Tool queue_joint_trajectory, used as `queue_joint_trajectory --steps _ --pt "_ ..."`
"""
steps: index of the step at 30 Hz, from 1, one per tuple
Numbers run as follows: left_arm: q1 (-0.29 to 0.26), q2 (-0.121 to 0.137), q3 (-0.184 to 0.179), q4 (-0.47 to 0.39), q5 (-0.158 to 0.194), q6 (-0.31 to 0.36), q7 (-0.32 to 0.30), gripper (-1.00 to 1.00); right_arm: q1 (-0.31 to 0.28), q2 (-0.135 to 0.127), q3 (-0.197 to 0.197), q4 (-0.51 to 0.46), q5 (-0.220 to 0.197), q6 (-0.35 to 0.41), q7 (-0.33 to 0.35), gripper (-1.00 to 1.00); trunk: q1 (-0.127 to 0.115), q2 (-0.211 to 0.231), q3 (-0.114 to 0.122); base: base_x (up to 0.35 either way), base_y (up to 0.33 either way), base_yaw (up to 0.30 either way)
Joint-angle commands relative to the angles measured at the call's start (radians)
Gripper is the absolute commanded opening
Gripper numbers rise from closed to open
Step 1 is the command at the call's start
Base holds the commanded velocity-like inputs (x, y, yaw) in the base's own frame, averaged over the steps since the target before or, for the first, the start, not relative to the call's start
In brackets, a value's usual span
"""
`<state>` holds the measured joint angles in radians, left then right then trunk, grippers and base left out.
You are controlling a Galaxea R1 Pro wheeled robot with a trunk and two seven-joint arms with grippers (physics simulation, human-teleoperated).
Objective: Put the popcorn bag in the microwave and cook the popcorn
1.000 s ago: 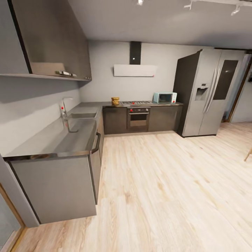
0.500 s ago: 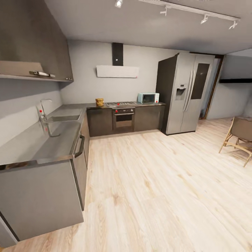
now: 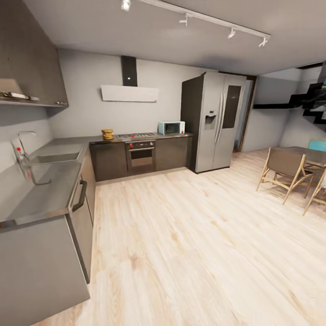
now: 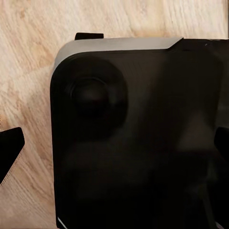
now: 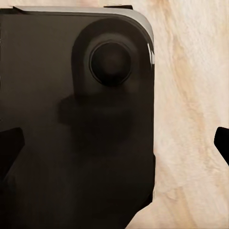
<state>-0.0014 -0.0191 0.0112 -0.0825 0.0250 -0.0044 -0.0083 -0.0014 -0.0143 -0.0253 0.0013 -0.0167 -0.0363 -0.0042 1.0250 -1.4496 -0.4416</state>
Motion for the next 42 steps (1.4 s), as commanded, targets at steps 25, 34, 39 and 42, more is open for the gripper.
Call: queue_joint_trajectory --steps 25,34,39,42 --pt "0.0 -0.002 0.0 -0.002 0.001 -0.001 -0.002 1.0 0.0 -0.003 -0.004 0.0 -0.001 -0.005 0.0 1.0 0.0 0.0 0.013 0.0 0.0 -0.287" --pt "0.0 -0.007 0.0 -0.002 0.001 -0.001 -0.002 1.0 0.0 -0.003 -0.004 0.0 -0.001 -0.005 0.0 1.0 0.0 0.0 0.018 0.0 0.0 -0.287" --pt "0.0 -0.008 0.0 -0.002 0.001 -0.001 -0.002 1.0 0.0 -0.003 -0.004 0.0 0.0 -0.005 0.0 1.0 0.0 0.0 0.02 0.0 0.0 -0.287" --pt "0.0 -0.008 0.0 -0.002 0.001 -0.002 -0.002 1.0 0.0 -0.003 -0.003 0.0 -0.001 -0.005 0.0 1.0 0.0 0.0 0.022 0.0 0.0 -0.287"
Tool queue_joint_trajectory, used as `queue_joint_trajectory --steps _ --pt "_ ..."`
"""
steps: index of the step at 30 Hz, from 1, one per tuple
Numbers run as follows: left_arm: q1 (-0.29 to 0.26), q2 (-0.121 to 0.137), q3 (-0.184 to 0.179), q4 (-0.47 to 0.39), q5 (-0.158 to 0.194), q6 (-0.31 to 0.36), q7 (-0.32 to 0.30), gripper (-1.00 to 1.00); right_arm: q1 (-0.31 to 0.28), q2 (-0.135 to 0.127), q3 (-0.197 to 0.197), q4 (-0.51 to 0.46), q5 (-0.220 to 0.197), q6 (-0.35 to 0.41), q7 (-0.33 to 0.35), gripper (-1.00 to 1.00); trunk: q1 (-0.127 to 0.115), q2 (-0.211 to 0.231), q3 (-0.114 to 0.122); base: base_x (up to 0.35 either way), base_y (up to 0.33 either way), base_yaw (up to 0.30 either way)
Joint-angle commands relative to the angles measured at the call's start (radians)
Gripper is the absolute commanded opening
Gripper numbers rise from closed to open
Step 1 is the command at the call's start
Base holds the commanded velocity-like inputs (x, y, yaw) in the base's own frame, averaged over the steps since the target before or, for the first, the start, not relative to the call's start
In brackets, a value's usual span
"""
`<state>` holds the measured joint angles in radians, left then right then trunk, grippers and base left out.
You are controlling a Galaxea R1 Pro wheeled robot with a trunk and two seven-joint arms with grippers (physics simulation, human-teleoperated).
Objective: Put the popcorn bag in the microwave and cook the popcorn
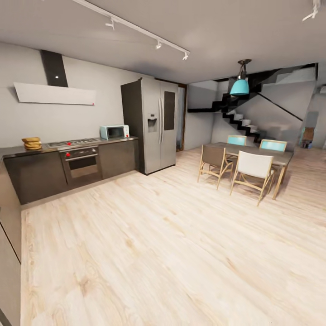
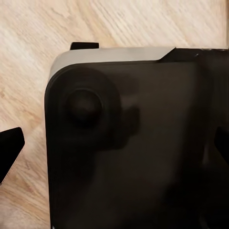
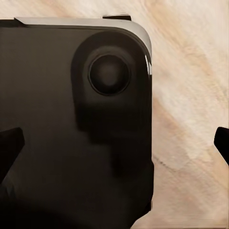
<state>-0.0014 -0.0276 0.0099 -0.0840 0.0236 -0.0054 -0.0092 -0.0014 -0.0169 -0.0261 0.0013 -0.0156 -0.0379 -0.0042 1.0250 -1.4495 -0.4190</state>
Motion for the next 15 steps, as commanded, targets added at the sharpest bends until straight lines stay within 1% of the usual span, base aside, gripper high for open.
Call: queue_joint_trajectory --steps 1,10,12,15 --pt "0.0 0.0 0.001 0.0 0.002 0.0 -0.001 1.0 0.0 0.0 -0.002 0.0 -0.001 -0.004 0.0 1.0 0.0 0.0 0.0 0.0 0.0 -0.287" --pt "0.0 0.0 0.001 0.0 0.002 -0.001 -0.001 1.0 0.0 0.001 -0.001 0.0 -0.001 -0.003 0.0 1.0 0.0 0.0 0.004 0.002 0.0 -0.287" --pt "0.0 0.0 0.001 0.0 0.002 -0.001 -0.001 1.0 0.0 0.0 -0.001 0.0 -0.002 -0.001 0.0 1.0 0.0 0.0 0.004 0.088 0.0 -0.123" --pt "0.0 0.001 0.0 0.001 0.002 -0.001 -0.001 1.0 0.0 0.001 0.003 0.0 0.006 -0.002 0.0 1.0 0.0 0.0 0.005 0.217 0.0 -0.032"
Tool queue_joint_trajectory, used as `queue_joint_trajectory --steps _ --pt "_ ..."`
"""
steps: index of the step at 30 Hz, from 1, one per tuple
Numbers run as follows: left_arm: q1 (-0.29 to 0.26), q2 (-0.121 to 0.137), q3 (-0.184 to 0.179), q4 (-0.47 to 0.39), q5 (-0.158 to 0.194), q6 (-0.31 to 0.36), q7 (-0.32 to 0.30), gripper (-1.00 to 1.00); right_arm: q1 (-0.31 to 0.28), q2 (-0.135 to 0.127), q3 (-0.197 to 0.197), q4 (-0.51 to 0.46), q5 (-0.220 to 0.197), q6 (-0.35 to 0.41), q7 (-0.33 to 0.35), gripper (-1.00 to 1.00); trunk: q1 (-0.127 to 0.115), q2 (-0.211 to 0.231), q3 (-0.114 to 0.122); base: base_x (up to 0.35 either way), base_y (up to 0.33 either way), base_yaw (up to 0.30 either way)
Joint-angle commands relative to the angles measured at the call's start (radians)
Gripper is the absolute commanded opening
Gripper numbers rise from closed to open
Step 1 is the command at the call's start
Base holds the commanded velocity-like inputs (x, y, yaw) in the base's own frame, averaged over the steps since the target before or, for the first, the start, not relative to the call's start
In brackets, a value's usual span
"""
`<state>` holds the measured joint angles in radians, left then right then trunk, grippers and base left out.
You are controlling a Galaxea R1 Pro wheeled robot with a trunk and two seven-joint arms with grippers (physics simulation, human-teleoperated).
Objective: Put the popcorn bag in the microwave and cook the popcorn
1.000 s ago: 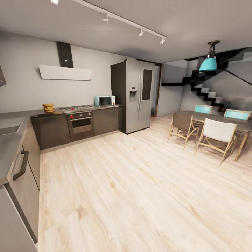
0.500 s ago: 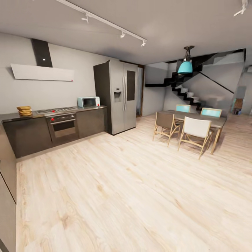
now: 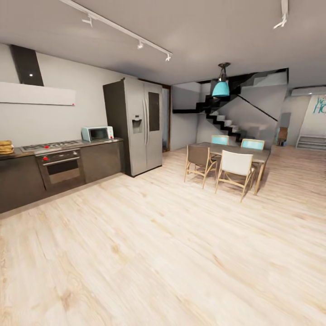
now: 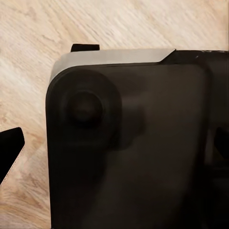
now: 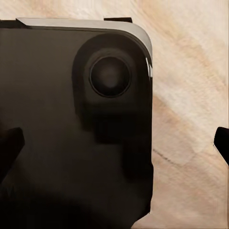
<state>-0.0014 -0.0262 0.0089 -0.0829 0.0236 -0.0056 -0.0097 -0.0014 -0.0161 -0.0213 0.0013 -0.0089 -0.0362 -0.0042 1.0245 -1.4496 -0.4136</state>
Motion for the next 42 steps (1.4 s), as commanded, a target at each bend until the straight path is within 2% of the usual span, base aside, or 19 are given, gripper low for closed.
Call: queue_joint_trajectory --steps 1,15,27,42 --pt "0.0 0.0 0.001 0.0 0.002 -0.001 -0.001 1.0 0.0 0.0 0.0 0.0 0.002 -0.003 0.0 1.0 0.001 0.0 -0.001 0.294 0.0 -0.008" --pt "0.0 0.0 -0.004 0.005 0.003 0.004 -0.002 1.0 0.0 -0.001 0.004 0.0 0.01 -0.004 0.0 1.0 0.001 0.0 -0.001 0.319 0.0 -0.001" --pt "0.0 0.002 -0.003 0.006 0.01 0.014 -0.001 1.0 0.0 -0.001 -0.005 0.0 -0.007 0.002 0.0 1.0 0.001 0.0 -0.001 0.321 0.0 0.0" --pt "0.0 0.003 -0.003 0.002 0.012 0.016 -0.001 1.0 0.0 0.0 0.002 0.0 0.004 -0.004 0.0 1.0 0.001 0.0 -0.001 0.321 0.0 0.0"
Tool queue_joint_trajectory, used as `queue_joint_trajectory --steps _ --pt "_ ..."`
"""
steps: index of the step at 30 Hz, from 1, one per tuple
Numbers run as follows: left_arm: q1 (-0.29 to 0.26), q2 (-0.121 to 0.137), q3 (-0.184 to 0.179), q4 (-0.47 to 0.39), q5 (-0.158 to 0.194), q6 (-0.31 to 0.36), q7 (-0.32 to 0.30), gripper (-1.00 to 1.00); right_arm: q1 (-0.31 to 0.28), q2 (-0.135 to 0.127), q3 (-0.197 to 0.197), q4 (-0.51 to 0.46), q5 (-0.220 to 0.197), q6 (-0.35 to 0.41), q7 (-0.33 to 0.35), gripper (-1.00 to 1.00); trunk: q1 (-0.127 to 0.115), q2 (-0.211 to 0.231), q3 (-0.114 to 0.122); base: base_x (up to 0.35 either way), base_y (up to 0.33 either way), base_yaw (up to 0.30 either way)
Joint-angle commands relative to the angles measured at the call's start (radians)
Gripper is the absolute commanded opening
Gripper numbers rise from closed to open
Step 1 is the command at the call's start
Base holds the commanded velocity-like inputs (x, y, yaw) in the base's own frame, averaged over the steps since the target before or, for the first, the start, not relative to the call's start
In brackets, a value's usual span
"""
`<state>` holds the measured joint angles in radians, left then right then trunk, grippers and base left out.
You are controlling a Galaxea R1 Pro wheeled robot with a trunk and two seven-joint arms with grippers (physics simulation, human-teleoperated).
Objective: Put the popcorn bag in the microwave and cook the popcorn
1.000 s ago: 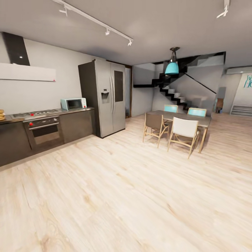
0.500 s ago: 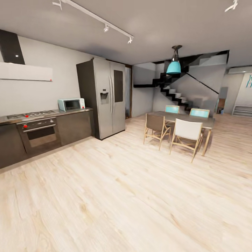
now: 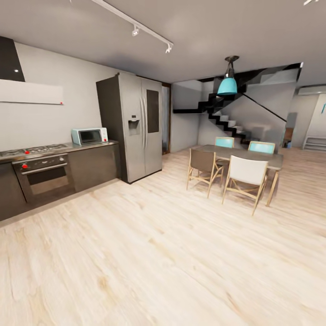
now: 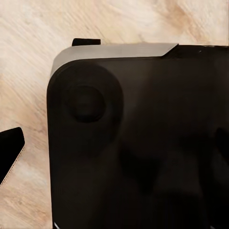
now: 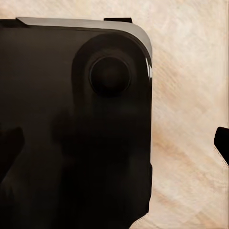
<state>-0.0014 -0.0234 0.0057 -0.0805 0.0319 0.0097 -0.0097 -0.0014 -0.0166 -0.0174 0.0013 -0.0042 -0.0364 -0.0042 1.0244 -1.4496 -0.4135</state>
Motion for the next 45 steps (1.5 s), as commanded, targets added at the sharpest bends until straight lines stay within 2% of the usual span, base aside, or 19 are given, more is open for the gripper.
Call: queue_joint_trajectory --steps 1,45 --pt "0.0 0.0 0.0 -0.001 0.003 0.001 -0.001 1.0 0.0 0.0 -0.001 0.0 0.0 -0.003 0.0 1.0 0.001 0.0 -0.001 0.321 0.0 0.0" --pt "0.0 -0.001 0.002 -0.004 0.001 -0.01 0.008 1.0 0.0 -0.001 0.002 0.0 0.0 -0.005 -0.002 1.0 0.001 0.0 -0.001 0.321 0.0 0.0"
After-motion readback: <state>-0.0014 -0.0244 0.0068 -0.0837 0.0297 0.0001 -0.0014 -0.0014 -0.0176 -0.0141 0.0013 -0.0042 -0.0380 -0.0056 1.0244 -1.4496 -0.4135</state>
